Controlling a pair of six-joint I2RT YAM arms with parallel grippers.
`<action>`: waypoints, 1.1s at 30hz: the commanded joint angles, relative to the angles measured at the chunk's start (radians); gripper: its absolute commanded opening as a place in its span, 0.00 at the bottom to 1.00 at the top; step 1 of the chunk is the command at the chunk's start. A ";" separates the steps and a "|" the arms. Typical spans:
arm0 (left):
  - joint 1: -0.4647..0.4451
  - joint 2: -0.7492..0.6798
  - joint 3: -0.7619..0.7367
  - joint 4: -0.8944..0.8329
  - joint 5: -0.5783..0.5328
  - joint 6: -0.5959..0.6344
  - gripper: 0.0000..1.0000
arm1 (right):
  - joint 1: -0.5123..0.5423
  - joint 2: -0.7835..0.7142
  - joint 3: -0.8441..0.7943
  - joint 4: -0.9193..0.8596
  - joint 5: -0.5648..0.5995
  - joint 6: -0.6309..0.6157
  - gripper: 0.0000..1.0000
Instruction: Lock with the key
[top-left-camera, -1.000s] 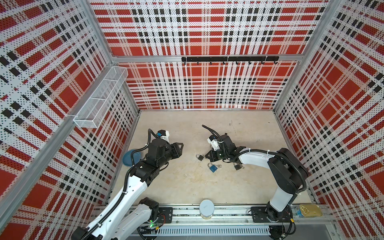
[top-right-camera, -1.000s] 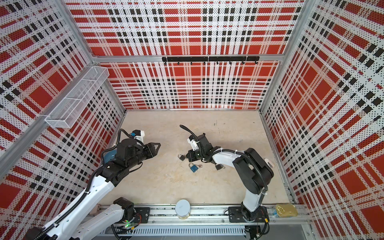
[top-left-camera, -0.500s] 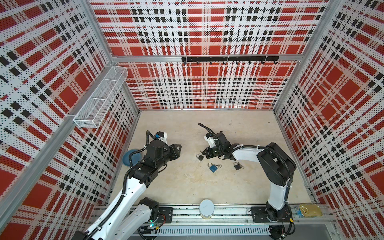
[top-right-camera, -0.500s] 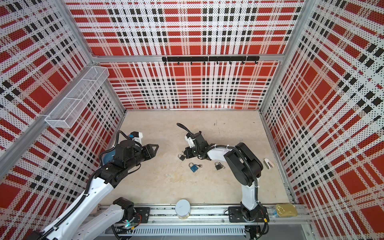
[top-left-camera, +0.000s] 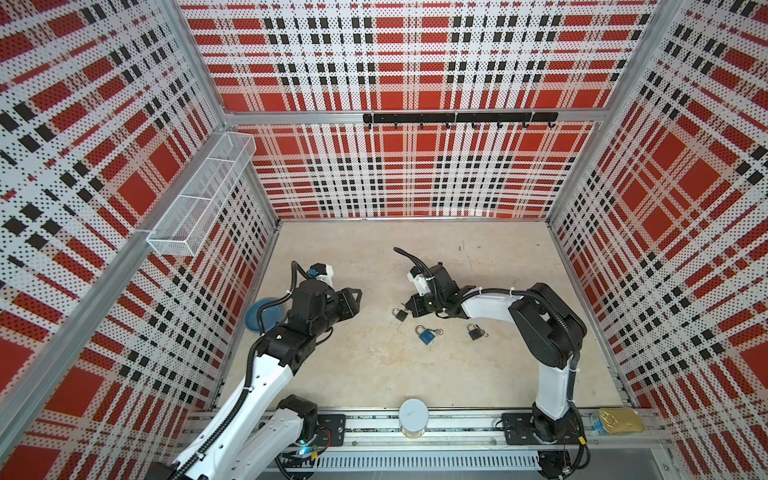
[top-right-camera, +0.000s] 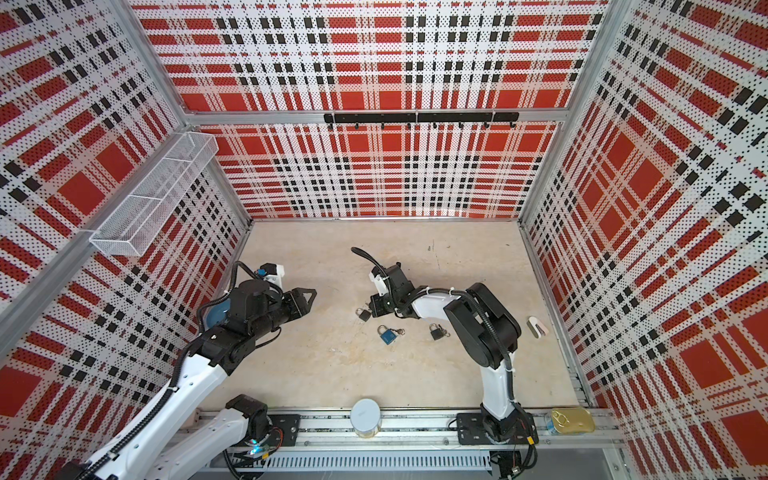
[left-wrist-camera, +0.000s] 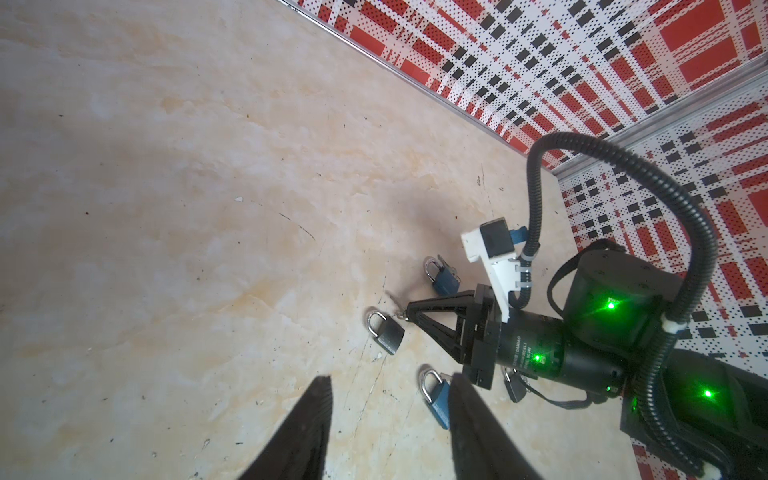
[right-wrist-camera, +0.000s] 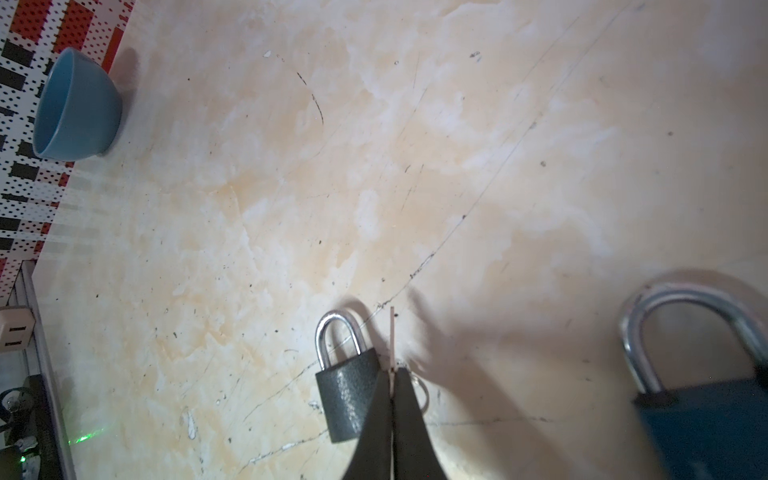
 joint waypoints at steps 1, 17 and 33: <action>0.011 0.004 -0.010 0.018 0.006 0.009 0.48 | 0.004 0.009 0.007 0.013 0.013 -0.022 0.09; 0.011 0.027 -0.005 0.023 -0.030 0.047 0.49 | 0.004 -0.190 -0.009 -0.028 0.051 -0.039 0.19; -0.056 0.193 0.144 0.142 -0.297 0.279 0.52 | -0.228 -0.677 -0.134 -0.173 0.235 -0.164 0.51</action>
